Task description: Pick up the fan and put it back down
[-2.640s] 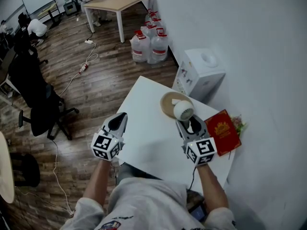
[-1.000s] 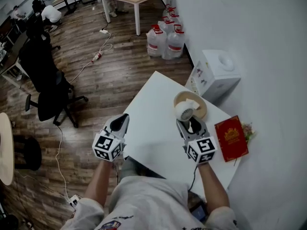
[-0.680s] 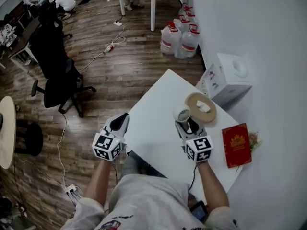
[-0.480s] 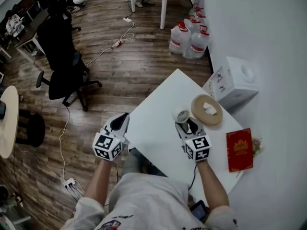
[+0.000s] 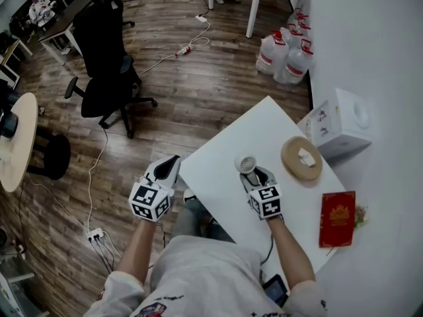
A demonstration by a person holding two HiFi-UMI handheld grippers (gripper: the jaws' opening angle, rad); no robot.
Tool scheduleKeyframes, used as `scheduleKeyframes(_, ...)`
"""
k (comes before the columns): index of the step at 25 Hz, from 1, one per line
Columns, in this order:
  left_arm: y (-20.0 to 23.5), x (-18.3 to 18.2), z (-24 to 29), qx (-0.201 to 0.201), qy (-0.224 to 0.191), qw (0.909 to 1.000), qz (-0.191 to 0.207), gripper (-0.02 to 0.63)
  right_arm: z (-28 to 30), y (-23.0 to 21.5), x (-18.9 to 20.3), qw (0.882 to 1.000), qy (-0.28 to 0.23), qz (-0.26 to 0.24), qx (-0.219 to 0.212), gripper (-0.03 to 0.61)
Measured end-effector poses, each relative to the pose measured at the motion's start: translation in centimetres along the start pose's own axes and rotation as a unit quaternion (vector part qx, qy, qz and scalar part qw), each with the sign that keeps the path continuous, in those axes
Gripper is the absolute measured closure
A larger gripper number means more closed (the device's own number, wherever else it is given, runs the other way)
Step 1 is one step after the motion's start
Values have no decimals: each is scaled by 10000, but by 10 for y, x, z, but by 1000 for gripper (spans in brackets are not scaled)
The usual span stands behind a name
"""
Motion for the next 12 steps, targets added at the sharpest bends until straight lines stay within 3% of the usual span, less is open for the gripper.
scheduleKeyframes(12,34,14,-32,-417,102,9990,-147,609,55,31,50,9931,1103,-215,-330,383)
Point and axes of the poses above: the fingertips, and each gripper's own axes: z forward along the fingers, y to its left, x out of its underside, the point moved 6 cm from there along -z, backward along the fingers, and after that the axes turned 6 degrees about -y, right-handed, at the moved point
